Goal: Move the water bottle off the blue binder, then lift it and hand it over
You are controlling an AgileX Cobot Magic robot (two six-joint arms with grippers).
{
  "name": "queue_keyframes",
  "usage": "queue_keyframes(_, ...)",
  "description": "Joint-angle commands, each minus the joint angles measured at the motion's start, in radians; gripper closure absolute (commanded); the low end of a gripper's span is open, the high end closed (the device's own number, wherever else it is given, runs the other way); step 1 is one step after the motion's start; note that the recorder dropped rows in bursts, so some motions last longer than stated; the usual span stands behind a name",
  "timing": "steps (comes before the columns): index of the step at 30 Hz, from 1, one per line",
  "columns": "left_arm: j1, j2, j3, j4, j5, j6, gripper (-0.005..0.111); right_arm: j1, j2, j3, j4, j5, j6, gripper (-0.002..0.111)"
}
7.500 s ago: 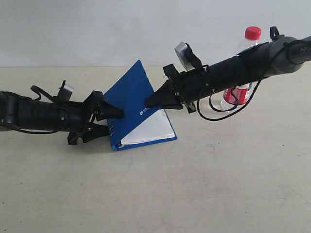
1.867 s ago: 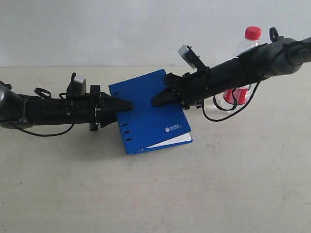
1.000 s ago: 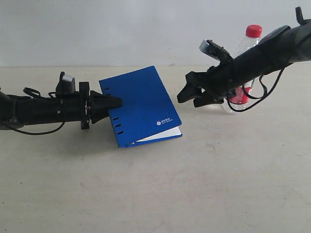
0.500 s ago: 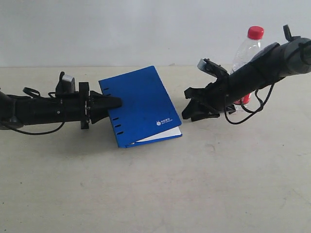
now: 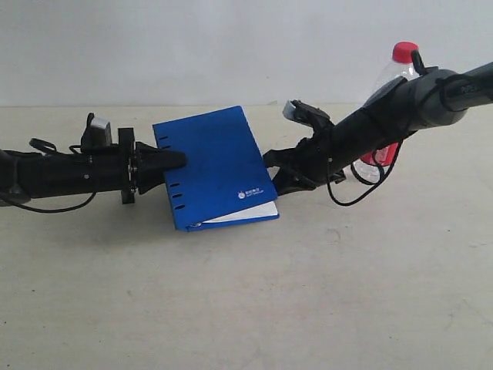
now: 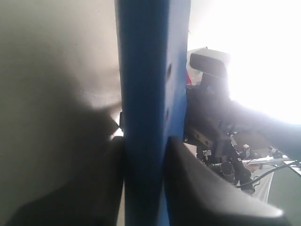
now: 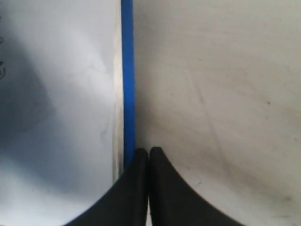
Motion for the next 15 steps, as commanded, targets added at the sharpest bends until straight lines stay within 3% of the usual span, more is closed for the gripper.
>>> queue_keyframes(1,-0.012,0.014,-0.002,0.024,-0.056,-0.002,0.065,0.036,0.028,0.011,-0.024,0.015,-0.011,0.108)
queue_keyframes(3,-0.014,0.014,-0.002,0.012,-0.056,-0.002,0.045,0.036,0.028,0.011,-0.024,0.015,-0.011,0.108)
queue_keyframes(4,-0.016,0.014,-0.002,0.012,-0.056,-0.002,0.04,0.035,0.028,0.011,-0.024,0.018,-0.011,0.108)
queue_keyframes(15,-0.075,0.014,-0.002,0.012,-0.056,0.004,0.041,0.035,0.028,0.011,0.044,0.128,-0.115,0.108)
